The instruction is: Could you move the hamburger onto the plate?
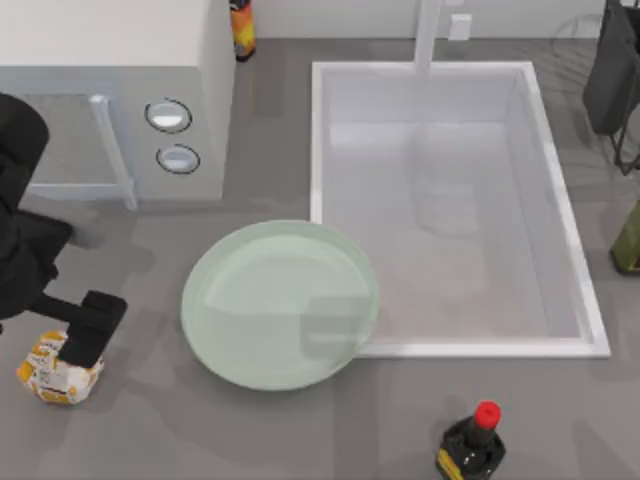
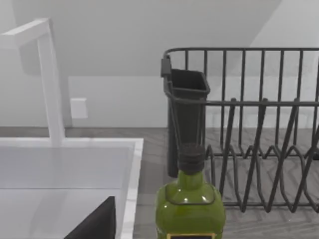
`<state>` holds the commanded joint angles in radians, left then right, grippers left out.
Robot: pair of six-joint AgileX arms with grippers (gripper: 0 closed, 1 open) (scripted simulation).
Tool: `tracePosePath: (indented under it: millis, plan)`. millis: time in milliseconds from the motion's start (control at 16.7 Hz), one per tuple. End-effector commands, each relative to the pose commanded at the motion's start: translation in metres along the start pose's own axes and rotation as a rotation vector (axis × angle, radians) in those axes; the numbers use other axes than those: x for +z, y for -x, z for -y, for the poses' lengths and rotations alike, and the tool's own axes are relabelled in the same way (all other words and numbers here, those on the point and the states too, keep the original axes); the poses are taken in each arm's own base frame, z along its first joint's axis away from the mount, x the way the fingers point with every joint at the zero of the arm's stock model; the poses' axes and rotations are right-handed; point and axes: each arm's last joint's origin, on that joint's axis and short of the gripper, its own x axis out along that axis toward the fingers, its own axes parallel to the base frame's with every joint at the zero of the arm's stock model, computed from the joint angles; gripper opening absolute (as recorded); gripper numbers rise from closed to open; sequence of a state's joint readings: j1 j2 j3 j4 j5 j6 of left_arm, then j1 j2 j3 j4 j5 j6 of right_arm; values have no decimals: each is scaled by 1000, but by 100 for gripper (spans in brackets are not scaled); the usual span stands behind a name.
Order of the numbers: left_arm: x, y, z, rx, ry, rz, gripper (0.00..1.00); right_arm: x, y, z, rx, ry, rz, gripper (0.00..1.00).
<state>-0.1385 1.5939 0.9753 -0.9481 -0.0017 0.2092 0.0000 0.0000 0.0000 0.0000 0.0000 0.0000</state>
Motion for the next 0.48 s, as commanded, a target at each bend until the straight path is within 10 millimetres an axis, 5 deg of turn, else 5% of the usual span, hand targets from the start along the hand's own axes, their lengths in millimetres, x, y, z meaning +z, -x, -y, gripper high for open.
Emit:
tracePosePath:
  millis: [240,480]
  plan:
    - [-1,-1,-1,0,5,1,100,0,0,0,0,0,0,100]
    - [2,-28,-1,0,0,-1,100,0,0,0,0,0,0,100]
